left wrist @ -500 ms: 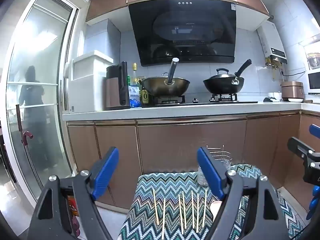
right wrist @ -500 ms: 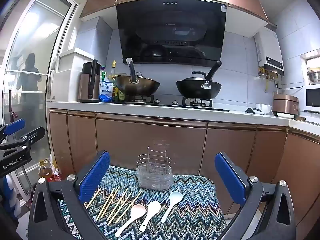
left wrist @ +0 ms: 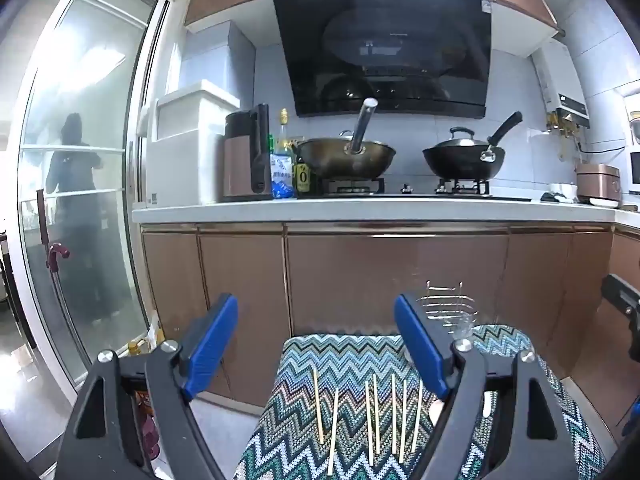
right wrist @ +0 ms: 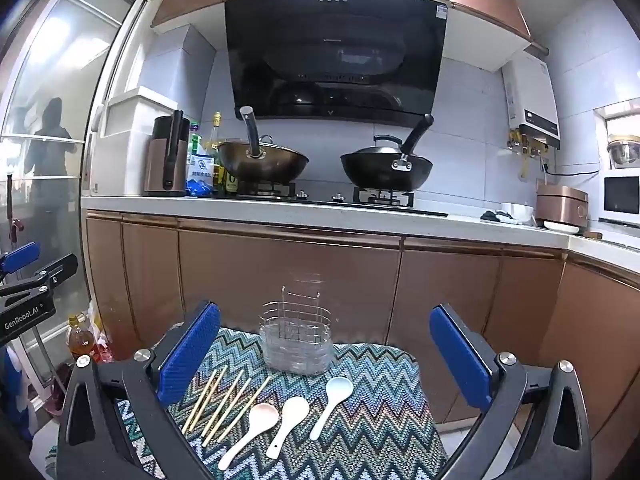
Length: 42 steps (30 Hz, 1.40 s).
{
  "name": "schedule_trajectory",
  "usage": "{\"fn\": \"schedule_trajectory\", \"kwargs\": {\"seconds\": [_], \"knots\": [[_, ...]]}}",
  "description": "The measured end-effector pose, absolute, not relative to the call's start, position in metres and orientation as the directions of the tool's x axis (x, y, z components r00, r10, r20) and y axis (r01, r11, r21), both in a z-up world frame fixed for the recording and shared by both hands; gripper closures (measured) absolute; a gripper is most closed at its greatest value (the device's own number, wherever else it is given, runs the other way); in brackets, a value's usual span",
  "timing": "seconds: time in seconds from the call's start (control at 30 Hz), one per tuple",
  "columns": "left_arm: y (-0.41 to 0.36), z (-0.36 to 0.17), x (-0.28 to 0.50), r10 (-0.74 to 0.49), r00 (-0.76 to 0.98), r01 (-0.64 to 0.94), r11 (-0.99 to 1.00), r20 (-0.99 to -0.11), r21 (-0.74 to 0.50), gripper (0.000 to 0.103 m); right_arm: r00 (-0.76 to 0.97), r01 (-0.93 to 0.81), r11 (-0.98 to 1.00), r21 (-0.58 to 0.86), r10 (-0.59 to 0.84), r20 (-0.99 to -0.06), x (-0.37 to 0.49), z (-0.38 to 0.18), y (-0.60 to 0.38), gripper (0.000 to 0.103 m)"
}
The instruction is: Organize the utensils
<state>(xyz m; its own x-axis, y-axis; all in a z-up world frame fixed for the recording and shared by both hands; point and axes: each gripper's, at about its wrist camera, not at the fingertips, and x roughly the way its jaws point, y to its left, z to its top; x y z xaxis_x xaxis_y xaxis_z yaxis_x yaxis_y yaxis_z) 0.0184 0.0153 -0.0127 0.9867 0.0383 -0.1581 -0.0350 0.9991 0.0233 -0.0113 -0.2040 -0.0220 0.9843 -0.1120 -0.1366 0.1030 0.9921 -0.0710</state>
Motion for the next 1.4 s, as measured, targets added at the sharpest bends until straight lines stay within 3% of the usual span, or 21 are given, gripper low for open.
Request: {"fn": "schedule_trajectory", "kwargs": {"seconds": [0.37,0.87,1.4], "knots": [[0.019,-0.016,0.042,-0.010,0.965,0.008,1.000,-0.261,-0.006,0.023,0.978,0.128,0.988,-0.084,-0.140,-0.157,-0.004,-0.023,-0.207,0.000],[0.008,0.000,0.054,0.023,0.985,-0.024,1.000,-0.171,-0.008,0.023,0.979,0.132,0.988,-0.083,-0.143,-0.144,0.016,-0.017,-0.215,0.000],[0.000,-0.005,0.093,0.044,0.978,-0.043,0.999,-0.206,0.008,0.023,0.977,0.094,0.992,-0.084,-0.108,-0.182,0.060,-0.019,-0.221,0.000]]}}
